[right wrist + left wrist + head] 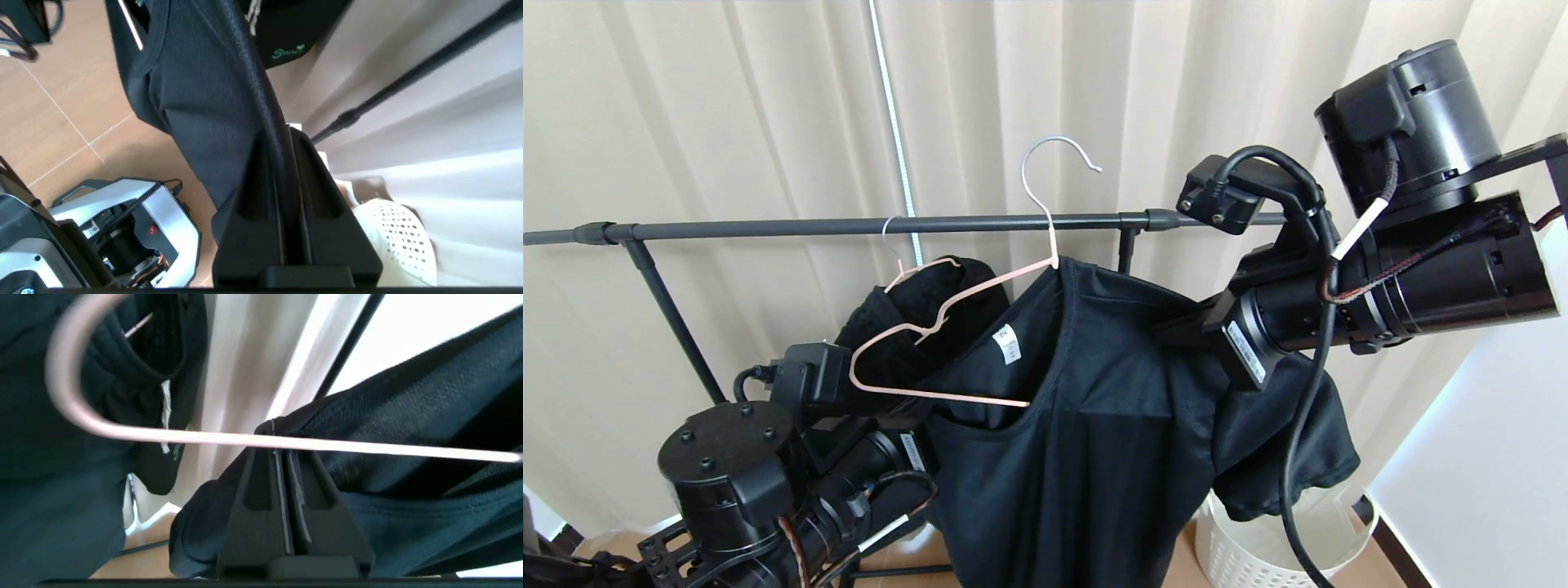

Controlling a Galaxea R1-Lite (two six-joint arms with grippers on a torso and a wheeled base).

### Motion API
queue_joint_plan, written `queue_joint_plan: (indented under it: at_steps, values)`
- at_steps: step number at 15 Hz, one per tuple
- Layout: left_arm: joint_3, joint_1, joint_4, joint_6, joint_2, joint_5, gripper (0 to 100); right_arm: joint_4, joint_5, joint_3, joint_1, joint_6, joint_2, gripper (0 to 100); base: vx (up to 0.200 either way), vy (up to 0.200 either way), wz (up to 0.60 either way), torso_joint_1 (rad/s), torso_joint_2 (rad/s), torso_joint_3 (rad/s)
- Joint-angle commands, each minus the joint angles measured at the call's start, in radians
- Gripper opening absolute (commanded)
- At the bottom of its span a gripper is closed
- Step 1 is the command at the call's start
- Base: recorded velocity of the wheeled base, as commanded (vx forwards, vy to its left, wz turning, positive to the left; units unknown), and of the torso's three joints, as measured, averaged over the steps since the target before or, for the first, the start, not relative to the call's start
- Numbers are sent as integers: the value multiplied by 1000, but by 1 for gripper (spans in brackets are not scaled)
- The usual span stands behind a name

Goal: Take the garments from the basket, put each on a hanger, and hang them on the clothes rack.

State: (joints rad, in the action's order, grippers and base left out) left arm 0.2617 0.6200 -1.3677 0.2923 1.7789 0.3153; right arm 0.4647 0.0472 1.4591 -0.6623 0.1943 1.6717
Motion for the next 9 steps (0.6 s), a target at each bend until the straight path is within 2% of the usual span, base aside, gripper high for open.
queue_joint_plan:
  at_steps: [1,3,5,7,9]
  values:
    - [-1,-8,-1,1,-3,1,0,0,0,-14,9,1,-23,0,0,0,0,0,0,0]
    - [-7,-3,1,-2,-1,1,0,-8,0,-11,7,1,-21,0,0,0,0,0,0,0]
    - [-50,26,-4,-45,-6,-35,0,-18,-1,-10,1,1,-12,0,0,0,0,0,0,0]
    - [-82,38,-50,-71,-13,-62,0,-27,-1,-10,1,1,8,0,0,0,0,0,0,0]
    - [-113,41,-90,-130,-10,-76,0,-27,-1,-10,-17,1,16,0,0,0,0,0,0,0]
